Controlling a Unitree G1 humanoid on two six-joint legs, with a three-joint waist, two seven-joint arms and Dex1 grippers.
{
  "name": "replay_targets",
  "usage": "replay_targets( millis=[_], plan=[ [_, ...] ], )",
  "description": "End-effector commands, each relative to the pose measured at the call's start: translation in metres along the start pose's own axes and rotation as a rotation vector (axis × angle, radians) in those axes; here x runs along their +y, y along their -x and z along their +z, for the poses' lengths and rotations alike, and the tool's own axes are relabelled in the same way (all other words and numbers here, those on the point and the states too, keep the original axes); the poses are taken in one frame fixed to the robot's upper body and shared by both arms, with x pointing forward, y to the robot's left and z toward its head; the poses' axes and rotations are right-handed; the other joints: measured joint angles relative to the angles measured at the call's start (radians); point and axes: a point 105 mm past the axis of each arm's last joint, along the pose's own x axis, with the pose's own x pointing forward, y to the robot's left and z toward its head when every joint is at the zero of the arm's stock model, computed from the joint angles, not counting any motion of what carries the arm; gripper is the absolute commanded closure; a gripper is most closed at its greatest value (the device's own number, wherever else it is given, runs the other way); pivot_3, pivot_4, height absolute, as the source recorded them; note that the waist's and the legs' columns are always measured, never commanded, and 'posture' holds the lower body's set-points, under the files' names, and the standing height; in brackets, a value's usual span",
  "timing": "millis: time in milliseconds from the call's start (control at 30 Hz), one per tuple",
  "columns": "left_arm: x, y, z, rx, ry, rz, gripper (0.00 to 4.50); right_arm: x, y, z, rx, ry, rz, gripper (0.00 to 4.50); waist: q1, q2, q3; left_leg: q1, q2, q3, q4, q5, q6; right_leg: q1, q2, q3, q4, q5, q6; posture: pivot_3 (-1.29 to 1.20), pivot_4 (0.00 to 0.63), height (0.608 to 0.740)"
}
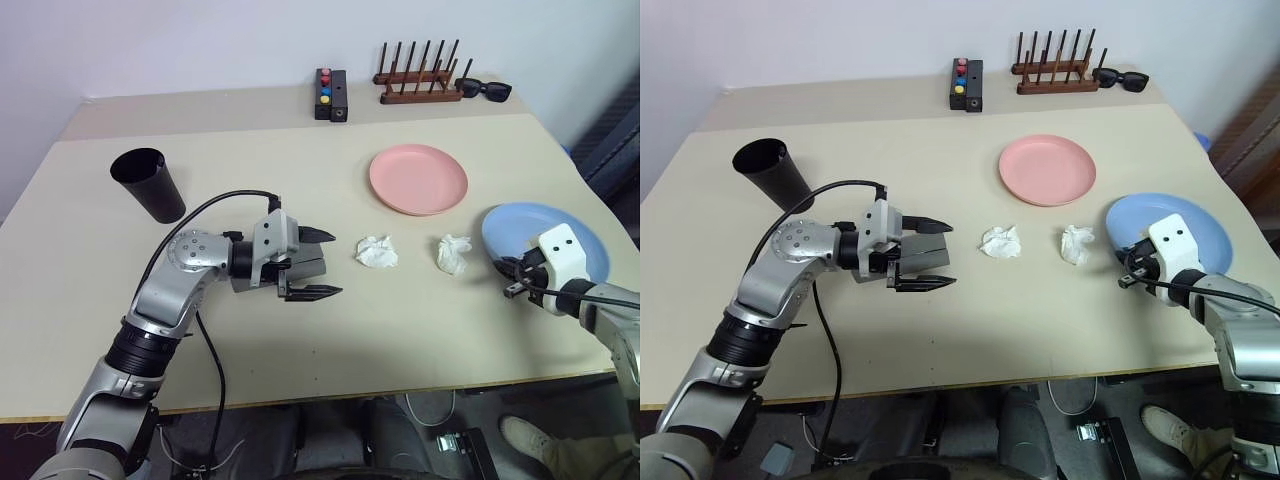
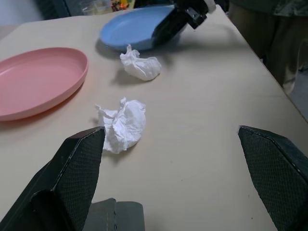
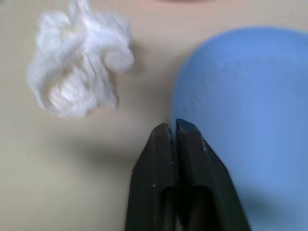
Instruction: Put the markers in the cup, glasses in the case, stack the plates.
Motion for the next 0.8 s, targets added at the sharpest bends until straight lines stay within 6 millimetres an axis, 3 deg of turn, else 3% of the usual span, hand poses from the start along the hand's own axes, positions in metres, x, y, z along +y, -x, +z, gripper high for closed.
replay_targets(
  millis=[33,200,467,667,800],
  plan=[
    [0.002,0.002,0.014,-0.027,-0.048,0.015,0.00,-0.002,-0.003,0.000,-0.002,0.029,0.000,4.44,0.000,0.000,0.000,0.000,0.000,0.000,0.000,0.000,0.000,0.000,0.000,0.000,0.000,0.000,0.000,0.00,0.150,0.740],
    [0.003,0.001,0.014,-0.031,-0.046,0.030,0.00,-0.006,-0.008,0.000,-0.020,0.057,-0.012,4.44,0.000,0.000,0.000,0.000,0.000,0.000,0.000,0.000,0.000,0.000,0.000,0.000,0.000,0.000,0.000,0.00,0.150,0.740],
    [0.004,0.001,0.014,-0.032,-0.046,0.053,0.00,-0.026,-0.022,0.047,-0.199,0.202,-0.147,4.44,-0.001,0.000,0.000,0.000,0.000,0.001,0.000,0.000,0.000,0.000,0.000,0.000,0.000,0.000,0.000,0.00,0.150,0.740],
    [0.004,0.002,0.013,-0.030,-0.044,0.064,0.00,-0.017,-0.035,0.085,-0.317,0.299,-0.155,4.44,-0.002,0.000,0.000,0.000,0.000,0.001,0.000,0.000,0.000,0.000,0.000,0.000,0.000,0.000,0.000,0.00,0.150,0.740],
    [0.004,0.002,0.013,-0.026,-0.045,0.073,0.00,0.002,-0.051,0.104,-0.374,0.352,-0.085,4.44,-0.002,0.000,0.000,0.000,0.000,0.001,0.000,0.000,0.000,-0.001,0.000,0.000,0.000,0.000,0.000,0.00,0.150,0.740]
  ],
)
